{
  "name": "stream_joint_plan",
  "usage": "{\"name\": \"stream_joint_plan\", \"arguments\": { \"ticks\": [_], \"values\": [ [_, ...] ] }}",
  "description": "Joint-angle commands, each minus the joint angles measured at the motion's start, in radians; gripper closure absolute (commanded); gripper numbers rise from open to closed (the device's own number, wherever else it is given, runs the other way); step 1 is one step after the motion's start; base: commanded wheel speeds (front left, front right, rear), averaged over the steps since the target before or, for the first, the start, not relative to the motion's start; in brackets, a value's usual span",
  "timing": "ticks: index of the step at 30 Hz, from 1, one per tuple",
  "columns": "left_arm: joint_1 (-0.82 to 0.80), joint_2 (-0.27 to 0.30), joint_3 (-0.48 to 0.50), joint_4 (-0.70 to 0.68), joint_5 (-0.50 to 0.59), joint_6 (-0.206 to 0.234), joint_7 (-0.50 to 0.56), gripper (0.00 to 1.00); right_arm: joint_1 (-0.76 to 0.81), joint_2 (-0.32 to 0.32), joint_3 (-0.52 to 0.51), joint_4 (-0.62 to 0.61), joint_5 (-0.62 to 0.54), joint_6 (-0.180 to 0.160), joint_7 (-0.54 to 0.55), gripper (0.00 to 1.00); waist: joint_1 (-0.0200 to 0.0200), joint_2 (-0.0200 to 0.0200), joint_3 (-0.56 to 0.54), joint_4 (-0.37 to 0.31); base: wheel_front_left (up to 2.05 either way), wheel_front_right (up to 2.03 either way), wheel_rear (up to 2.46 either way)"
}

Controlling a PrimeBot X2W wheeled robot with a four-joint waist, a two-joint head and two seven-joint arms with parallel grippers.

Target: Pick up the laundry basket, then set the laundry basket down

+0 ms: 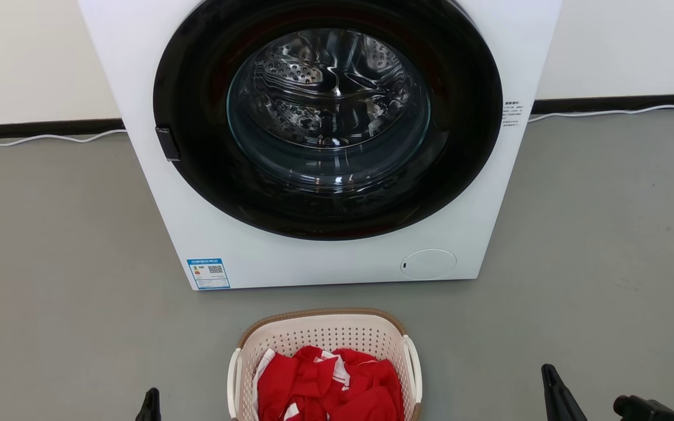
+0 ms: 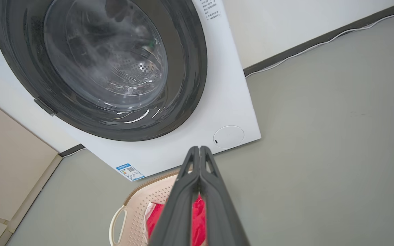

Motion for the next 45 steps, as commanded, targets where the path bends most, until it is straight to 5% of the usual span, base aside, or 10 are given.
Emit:
{"name": "stream_joint_plan", "arguments": {
  "ticks": [1,45],
  "values": [
    [-0.053,0.008,0.008,-0.031,-0.028,0.000,0.009,1.00,-0.049,-0.003,-0.001,-0.032,0.035,0.002,0.010,1.00,-0.0002,-0.0001,0.001,0.001,0.00,0.00,0.00],
    [-0.141,0.005,0.020,-0.059,-0.464,0.001,0.138,1.00,-0.118,-0.005,-0.042,-0.068,0.554,0.004,0.137,1.00,-0.0002,-0.0001,0.022,0.016,0.00,0.00,0.00]
  ]
}}
